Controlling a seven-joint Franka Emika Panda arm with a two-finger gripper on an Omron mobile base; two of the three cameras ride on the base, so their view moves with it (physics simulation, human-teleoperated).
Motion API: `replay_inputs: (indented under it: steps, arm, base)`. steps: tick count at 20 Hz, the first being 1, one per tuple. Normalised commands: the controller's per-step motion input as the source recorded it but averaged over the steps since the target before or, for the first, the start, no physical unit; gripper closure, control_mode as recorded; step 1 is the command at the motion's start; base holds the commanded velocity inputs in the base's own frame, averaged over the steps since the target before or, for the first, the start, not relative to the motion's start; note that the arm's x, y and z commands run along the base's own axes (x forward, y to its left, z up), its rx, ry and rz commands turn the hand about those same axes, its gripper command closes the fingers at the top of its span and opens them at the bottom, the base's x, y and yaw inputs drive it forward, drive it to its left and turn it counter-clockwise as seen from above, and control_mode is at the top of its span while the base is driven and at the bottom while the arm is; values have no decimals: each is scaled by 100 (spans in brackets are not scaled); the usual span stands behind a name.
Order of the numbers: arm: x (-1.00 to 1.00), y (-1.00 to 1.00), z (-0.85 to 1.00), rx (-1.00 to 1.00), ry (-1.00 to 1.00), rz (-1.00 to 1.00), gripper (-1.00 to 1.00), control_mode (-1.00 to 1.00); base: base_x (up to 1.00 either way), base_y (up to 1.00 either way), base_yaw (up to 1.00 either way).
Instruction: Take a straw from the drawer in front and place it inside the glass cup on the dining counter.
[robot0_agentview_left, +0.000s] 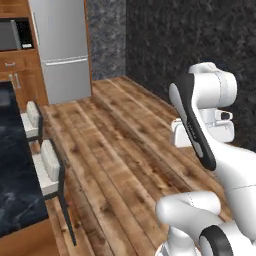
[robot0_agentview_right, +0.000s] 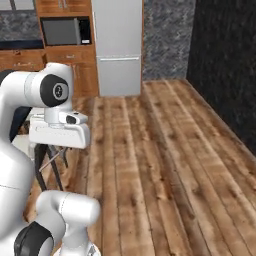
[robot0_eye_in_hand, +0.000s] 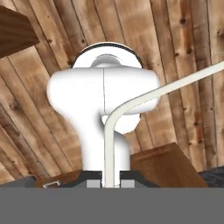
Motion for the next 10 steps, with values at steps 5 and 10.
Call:
replay_inputs:
  steps: [5,10]
  arm:
    - [0,0,0,0,0,0,100,100]
    - [0,0,0,0,0,0,100,100]
  base:
    - [82,-62,49]
    - [86,-59,49]
